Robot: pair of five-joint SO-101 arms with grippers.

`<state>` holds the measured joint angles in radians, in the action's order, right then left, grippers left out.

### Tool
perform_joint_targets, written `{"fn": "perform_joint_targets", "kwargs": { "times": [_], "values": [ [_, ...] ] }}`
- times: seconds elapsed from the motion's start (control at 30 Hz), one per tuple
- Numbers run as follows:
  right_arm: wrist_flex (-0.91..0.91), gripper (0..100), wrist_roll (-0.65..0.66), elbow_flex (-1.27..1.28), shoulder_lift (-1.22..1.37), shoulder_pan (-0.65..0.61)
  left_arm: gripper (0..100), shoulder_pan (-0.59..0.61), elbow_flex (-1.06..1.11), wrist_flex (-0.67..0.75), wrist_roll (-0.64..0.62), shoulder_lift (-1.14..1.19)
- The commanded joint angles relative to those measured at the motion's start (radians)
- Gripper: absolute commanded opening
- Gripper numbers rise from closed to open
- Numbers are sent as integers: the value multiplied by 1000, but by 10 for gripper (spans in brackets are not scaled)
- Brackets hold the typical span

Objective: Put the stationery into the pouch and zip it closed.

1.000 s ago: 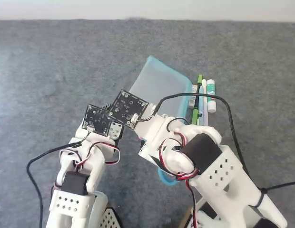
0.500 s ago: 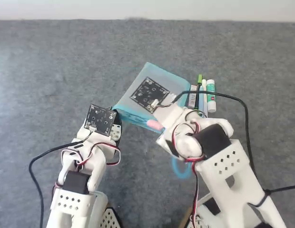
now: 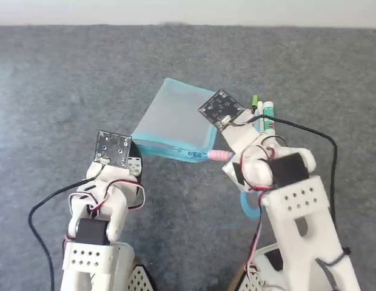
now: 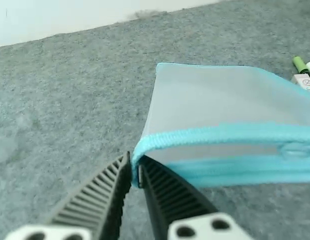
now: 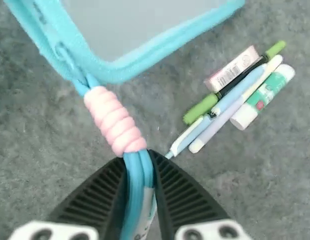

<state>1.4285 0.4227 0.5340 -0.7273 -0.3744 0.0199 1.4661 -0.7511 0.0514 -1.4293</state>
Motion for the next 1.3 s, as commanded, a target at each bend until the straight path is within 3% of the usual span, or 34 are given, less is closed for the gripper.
{"fn": "perform_joint_targets", "kwargs": {
  "times": [0.0, 0.27, 0.5, 0.73, 1.07, 1.27],
  "values": [
    [-2, 6, 8, -11, -87, 30, 11, 20, -41, -9, -17, -3],
    [-2, 6, 6, -11, -102, 24, 18, -12, -41, -34, -17, -3],
    [-2, 6, 2, -20, -107, 21, 181, -97, -36, -37, -15, -2],
    [77, 6, 0, -127, -107, 19, 190, -97, -36, -31, -15, 3],
    [275, 6, -87, -379, -107, -263, 191, -100, -13, -21, -15, -2],
    [320, 6, -89, -445, -107, -335, 192, -101, -5, -6, -15, 2]
  ]
}}
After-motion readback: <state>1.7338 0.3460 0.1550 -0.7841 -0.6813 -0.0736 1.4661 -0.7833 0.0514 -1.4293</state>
